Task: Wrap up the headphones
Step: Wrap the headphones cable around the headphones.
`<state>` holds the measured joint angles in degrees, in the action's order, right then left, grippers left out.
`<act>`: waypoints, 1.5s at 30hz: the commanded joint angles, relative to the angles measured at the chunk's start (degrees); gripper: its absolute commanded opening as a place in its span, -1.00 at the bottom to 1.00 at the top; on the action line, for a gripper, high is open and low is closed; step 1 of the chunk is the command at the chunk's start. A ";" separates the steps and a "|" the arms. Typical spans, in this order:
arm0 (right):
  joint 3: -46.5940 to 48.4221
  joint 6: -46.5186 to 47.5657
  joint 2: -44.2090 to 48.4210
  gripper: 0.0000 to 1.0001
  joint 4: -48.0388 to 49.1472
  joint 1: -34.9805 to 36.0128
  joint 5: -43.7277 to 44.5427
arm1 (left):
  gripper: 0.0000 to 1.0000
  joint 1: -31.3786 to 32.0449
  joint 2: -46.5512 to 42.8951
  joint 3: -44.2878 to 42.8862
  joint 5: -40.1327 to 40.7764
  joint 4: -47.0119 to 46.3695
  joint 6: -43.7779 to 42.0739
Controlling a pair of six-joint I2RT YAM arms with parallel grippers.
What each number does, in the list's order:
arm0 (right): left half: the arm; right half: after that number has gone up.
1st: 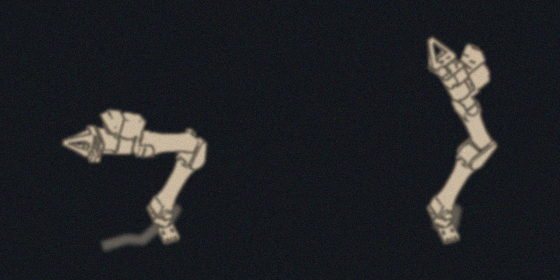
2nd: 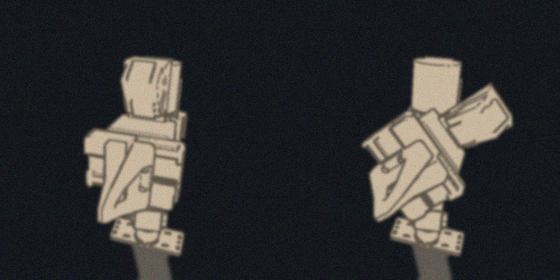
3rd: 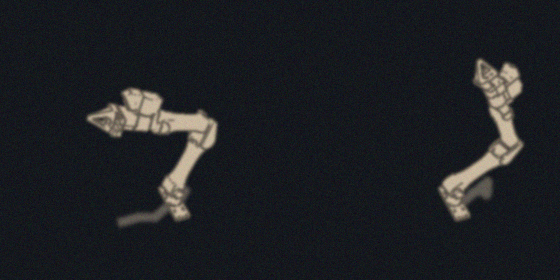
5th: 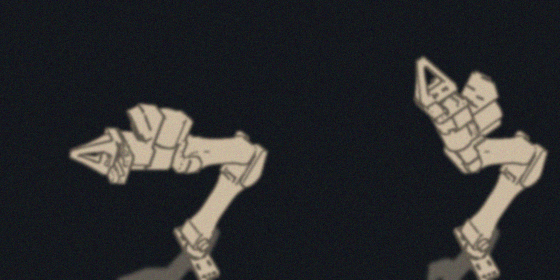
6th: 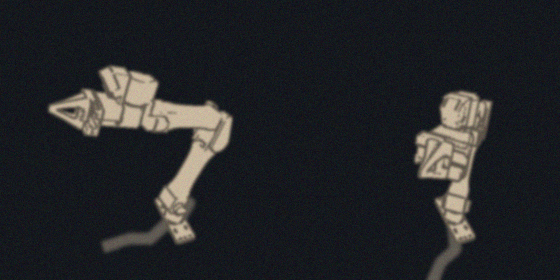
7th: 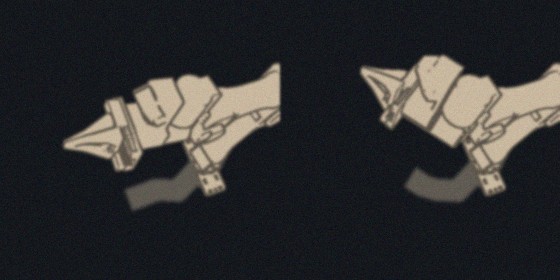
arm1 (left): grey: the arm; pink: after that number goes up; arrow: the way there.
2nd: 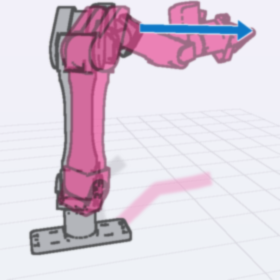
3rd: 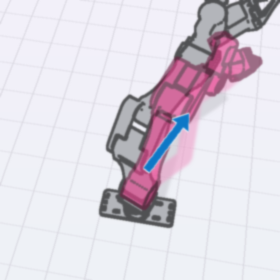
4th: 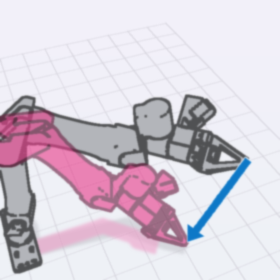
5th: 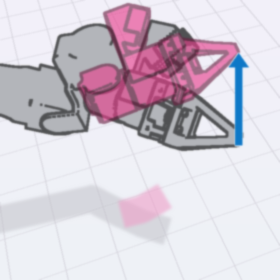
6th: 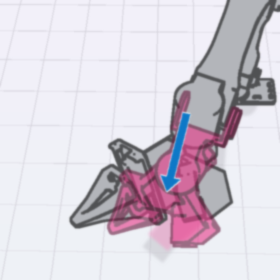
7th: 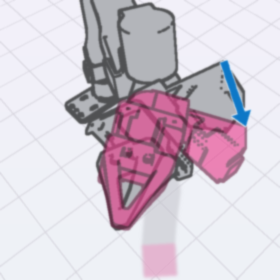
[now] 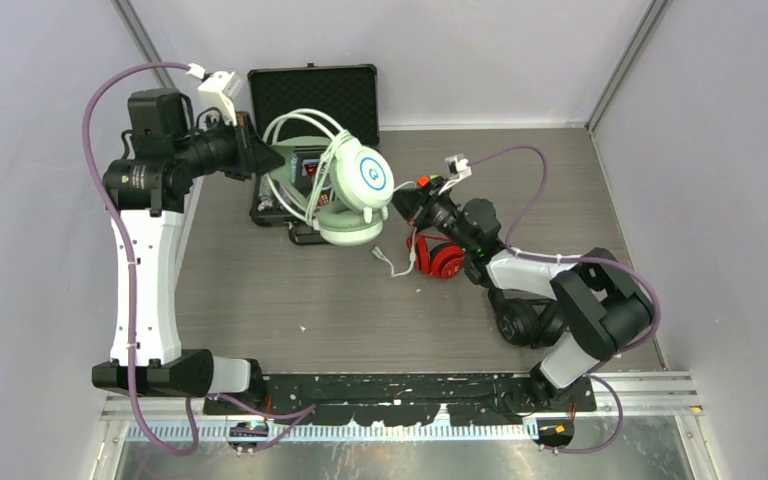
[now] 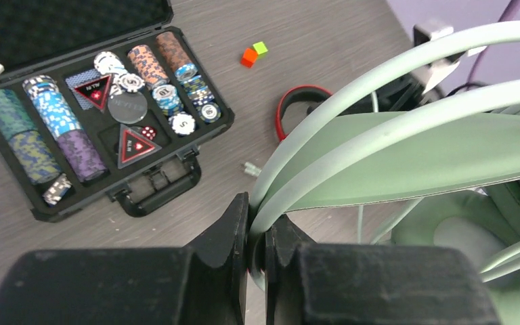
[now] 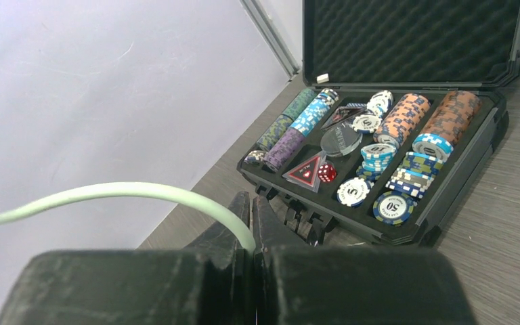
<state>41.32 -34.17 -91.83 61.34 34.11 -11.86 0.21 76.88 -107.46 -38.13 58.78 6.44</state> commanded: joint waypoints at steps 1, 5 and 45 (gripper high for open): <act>3.85 -1.24 4.12 -0.99 -6.50 -1.34 -2.07 | -1.00 2.60 -2.23 1.08 2.12 1.45 -9.16; 8.23 -0.96 6.16 -0.99 -12.84 -2.16 -4.96 | -1.00 5.91 -2.57 3.23 2.63 3.12 -15.97; 28.35 -17.75 24.93 -0.97 -69.34 -3.13 -34.90 | -1.00 31.08 -6.02 15.79 53.41 -9.20 -38.85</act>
<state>70.89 -42.46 -70.35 -20.34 31.99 -43.31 31.18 71.02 -91.20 4.84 50.33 -31.31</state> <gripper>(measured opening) 0.073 0.101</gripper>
